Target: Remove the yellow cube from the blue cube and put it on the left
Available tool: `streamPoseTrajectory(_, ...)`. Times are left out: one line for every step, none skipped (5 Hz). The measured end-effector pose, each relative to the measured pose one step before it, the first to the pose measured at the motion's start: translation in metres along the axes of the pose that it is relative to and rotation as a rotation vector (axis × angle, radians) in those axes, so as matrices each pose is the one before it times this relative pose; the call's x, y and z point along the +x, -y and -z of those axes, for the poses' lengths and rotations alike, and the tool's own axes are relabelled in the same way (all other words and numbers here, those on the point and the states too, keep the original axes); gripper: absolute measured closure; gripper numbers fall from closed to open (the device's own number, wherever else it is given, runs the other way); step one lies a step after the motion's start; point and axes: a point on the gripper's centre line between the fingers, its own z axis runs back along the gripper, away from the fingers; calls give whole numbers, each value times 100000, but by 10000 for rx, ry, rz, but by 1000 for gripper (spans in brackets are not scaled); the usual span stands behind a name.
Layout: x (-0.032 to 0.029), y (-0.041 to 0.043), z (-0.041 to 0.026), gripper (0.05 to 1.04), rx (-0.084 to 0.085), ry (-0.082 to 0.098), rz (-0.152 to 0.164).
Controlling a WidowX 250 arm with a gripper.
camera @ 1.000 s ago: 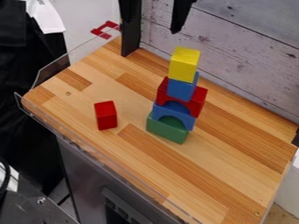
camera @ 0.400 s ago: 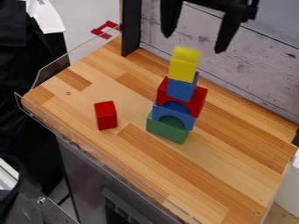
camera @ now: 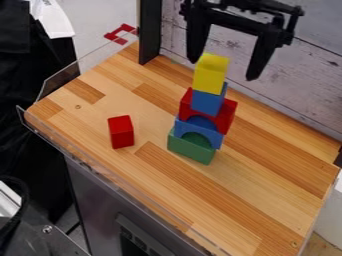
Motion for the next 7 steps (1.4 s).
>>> streamPoseTrajectory(346,-946,-113,84,30,-24,-331)
streamPoseTrajectory(404,-782,-103,84,-23,33,-332)
streamPoseTrajectory(284,115,377,84,-144,-94,-36)
streamPoseTrajectory(-55,247,81,84,-86,-57,-3)
streamPoseTrajectory(-319,489,24,84,-50,-83,57)
streamPoseTrajectory(13,254,-339,84,-96,38,-7)
streamPoseTrajectory(130,-196,1618,84,16,-550,-113)
